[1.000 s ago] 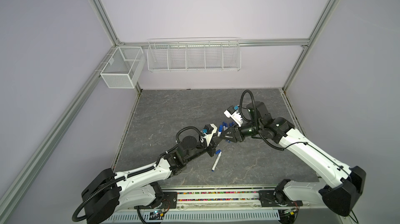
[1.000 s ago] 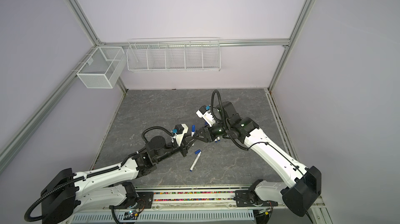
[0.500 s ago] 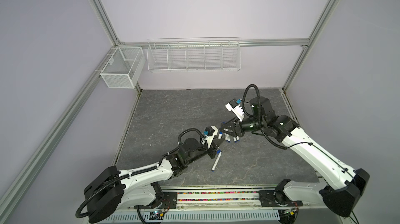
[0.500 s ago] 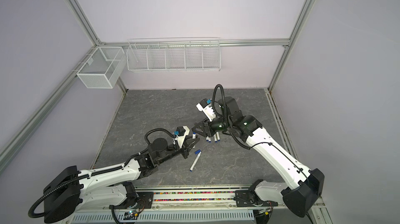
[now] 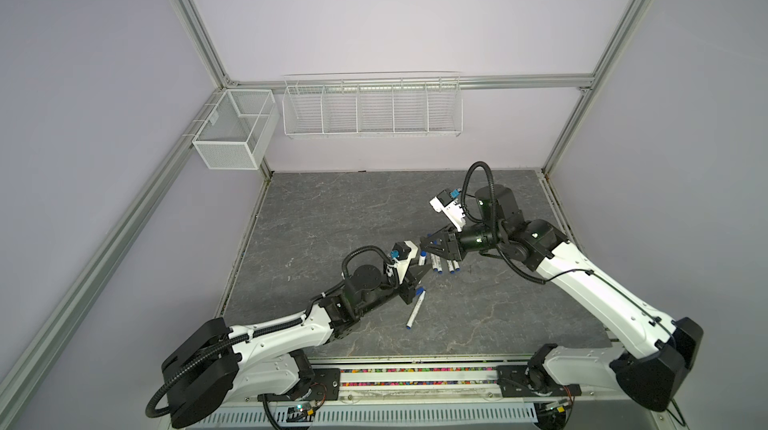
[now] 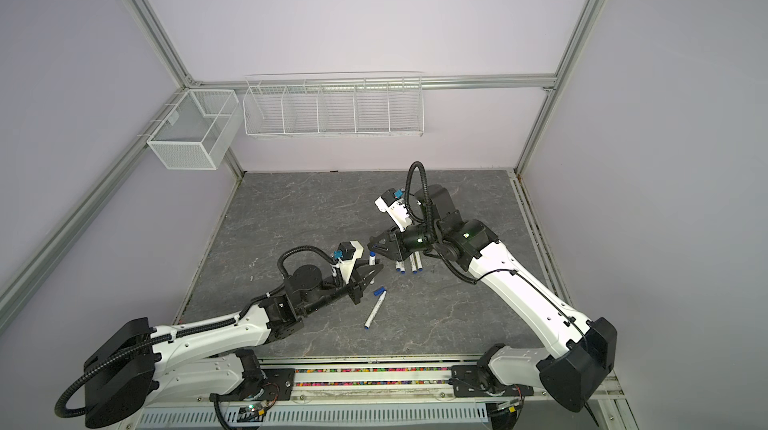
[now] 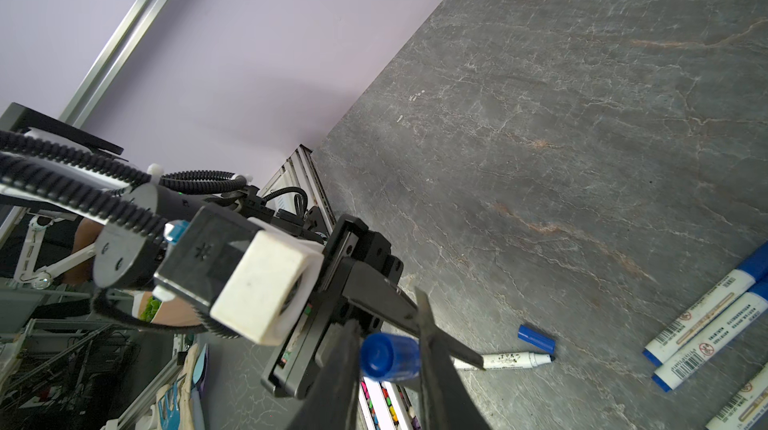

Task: Insert the pens into the pen caps

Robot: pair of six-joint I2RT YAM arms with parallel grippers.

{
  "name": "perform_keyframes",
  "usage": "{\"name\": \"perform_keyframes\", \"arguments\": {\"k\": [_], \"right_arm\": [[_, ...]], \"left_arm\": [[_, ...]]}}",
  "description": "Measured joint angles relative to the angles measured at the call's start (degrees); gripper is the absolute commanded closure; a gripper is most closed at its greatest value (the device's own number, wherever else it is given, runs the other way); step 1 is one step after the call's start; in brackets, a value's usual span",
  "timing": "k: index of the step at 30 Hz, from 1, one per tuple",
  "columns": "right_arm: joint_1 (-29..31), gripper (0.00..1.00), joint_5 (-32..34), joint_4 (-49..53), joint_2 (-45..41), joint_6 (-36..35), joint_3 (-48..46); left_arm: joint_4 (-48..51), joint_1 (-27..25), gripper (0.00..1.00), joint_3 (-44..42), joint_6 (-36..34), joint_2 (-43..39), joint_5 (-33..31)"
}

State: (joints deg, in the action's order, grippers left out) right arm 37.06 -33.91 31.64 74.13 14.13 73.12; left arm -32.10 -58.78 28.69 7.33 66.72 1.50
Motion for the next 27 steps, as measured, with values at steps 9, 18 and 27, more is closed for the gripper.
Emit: {"name": "perform_keyframes", "arguments": {"k": [9, 18, 27], "right_arm": [[-0.20, 0.86, -0.76, -2.14, 1.53, 0.17, -2.45], [-0.46, 0.92, -2.40, -0.28, 12.87, -1.60, -5.38], [0.59, 0.93, -2.10, 0.20, 17.18, -1.99, -6.93]], "left_arm": [[3.82, 0.04, 1.00, -0.02, 2.36, 0.07, -0.83], [11.54, 0.22, 1.00, -2.95, 5.60, 4.39, -3.08], [12.17, -0.68, 1.00, -5.49, 9.33, 6.38, -3.10]]}}
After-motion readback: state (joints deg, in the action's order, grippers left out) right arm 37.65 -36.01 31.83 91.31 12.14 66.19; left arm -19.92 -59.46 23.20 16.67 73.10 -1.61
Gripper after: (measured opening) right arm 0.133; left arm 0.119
